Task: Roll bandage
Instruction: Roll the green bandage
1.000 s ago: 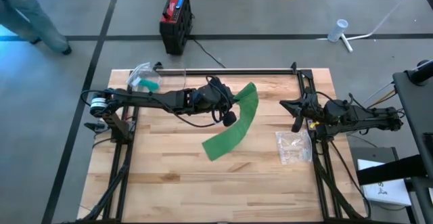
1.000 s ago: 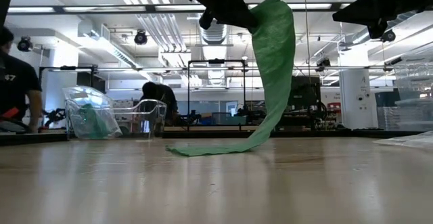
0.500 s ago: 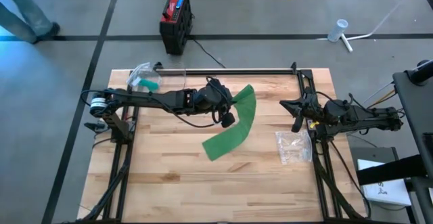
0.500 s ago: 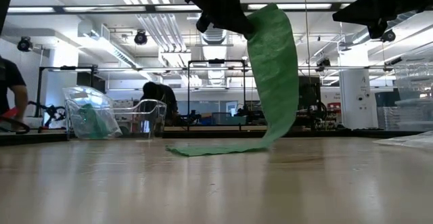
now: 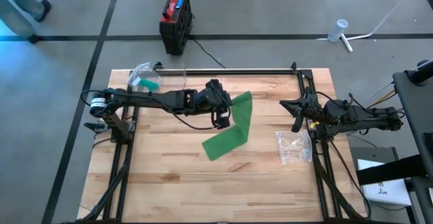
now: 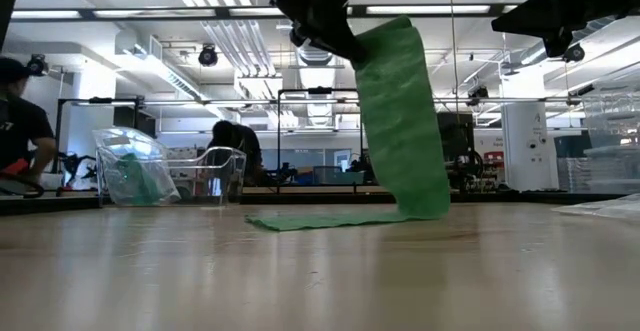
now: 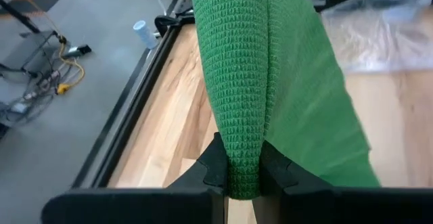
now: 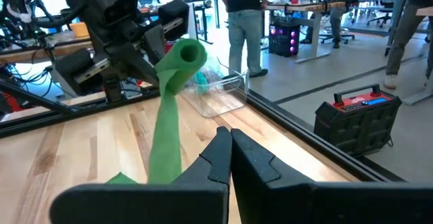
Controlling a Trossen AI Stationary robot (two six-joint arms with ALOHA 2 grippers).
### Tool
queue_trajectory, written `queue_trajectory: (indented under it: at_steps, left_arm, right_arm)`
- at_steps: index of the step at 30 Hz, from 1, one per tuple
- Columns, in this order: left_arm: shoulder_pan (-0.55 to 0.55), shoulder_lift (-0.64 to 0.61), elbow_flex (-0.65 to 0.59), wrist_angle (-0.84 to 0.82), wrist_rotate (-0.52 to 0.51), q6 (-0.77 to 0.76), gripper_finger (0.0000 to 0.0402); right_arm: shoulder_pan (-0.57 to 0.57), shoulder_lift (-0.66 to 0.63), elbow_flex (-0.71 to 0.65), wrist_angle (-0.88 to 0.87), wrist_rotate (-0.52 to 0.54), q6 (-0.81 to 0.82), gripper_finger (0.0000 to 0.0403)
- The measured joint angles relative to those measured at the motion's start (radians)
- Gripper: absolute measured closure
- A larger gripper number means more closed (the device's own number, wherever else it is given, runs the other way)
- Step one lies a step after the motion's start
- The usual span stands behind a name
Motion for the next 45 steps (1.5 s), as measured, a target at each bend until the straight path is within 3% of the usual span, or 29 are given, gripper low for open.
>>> queue_trajectory:
  at_steps: [6,11,12,14,20,25,28,31,35,41,45]
  left_arm:
    - [-0.009,-0.003,0.000,-0.005,0.000,0.095,0.0379]
    - [-0.015,-0.003,0.000,0.027,0.000,0.191,0.0379]
    - [-0.015,-0.003,0.000,0.029,0.000,0.209,0.0379]
    - [-0.014,-0.003,0.000,0.030,-0.001,0.236,0.0379]
    - [-0.014,-0.002,0.000,0.040,-0.002,0.308,0.0379]
    - [-0.014,0.001,-0.011,0.113,-0.001,0.335,0.0379]
    - [-0.016,0.003,-0.019,0.122,-0.001,0.350,0.0379]
    - [-0.015,0.003,-0.020,0.120,-0.028,0.355,0.0379]
    - [-0.018,0.003,-0.021,0.074,-0.101,0.390,0.0379]
    - [-0.040,0.003,-0.022,0.035,-0.115,0.440,0.0379]
    - [-0.068,0.002,-0.021,0.036,-0.149,0.532,0.0379]
  right_arm:
    - [0.000,0.000,0.000,0.004,0.001,-0.030,0.0401]
    - [0.000,0.002,0.000,0.065,-0.001,-0.480,0.0401]
    - [0.000,0.002,0.000,0.077,-0.006,-0.511,0.0401]
    - [0.000,0.002,0.000,0.080,-0.023,-0.436,0.0401]
    - [0.000,0.002,0.000,0.084,-0.061,0.036,0.0400]
    - [-0.001,0.061,-0.018,0.110,-0.046,0.011,0.0400]
    - [-0.002,0.169,-0.018,0.207,-0.050,-0.020,0.0393]
    - [0.000,0.309,0.003,0.309,-0.082,-0.080,0.0360]
    - [0.000,0.449,0.112,0.289,-0.069,-0.147,0.0282]
    - [0.028,0.508,0.240,0.253,-0.070,-0.179,0.0165]
    - [0.061,0.545,0.261,0.273,-0.070,-0.173,0.0116]
